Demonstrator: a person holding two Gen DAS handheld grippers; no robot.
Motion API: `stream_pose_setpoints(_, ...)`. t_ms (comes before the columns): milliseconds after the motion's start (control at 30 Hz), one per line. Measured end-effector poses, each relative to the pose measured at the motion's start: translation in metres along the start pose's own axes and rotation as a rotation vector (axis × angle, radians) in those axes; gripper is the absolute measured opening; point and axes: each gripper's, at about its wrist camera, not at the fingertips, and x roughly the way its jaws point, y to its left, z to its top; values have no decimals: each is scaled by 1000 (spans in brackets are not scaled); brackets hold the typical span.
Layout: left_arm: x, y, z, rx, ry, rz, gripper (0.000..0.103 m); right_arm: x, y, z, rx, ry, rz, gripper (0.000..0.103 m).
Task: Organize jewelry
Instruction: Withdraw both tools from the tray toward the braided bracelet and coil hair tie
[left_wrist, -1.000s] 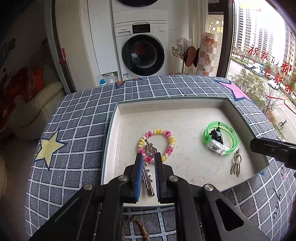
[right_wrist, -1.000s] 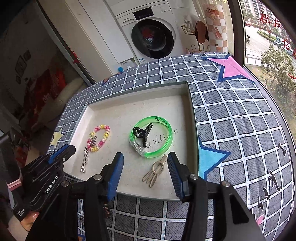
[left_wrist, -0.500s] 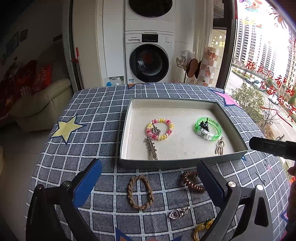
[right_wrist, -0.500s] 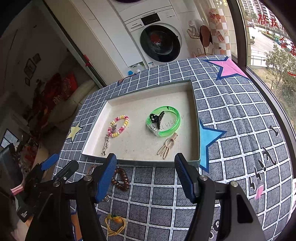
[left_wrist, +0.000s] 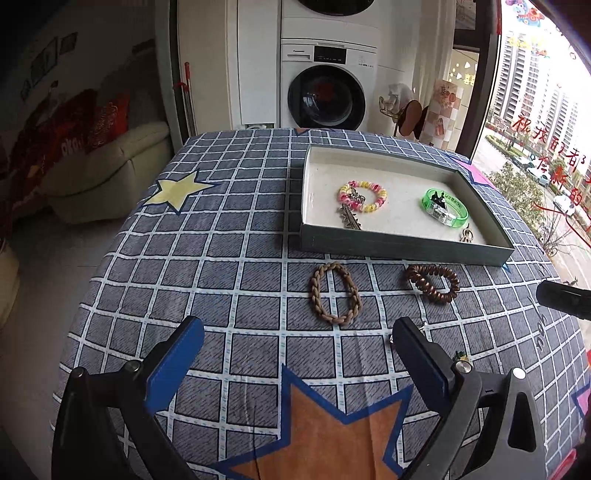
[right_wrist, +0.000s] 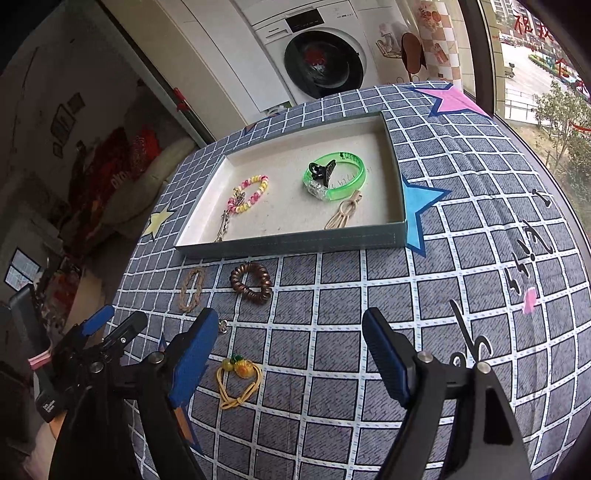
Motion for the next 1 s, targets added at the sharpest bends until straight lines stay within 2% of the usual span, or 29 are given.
stream_pose_setpoints(167,4,4,-10,-3,29,-10,103,5,1,-13,-1,41,-18,83)
stream_pose_setpoints(433,23,13,-6,-44,67,7,103,19,9,-16,-24,83,-66,83)
stream_pose_setpoints(1000,63,3,13,-17,116,-19,103,66,29,15,-48,110,-122,82)
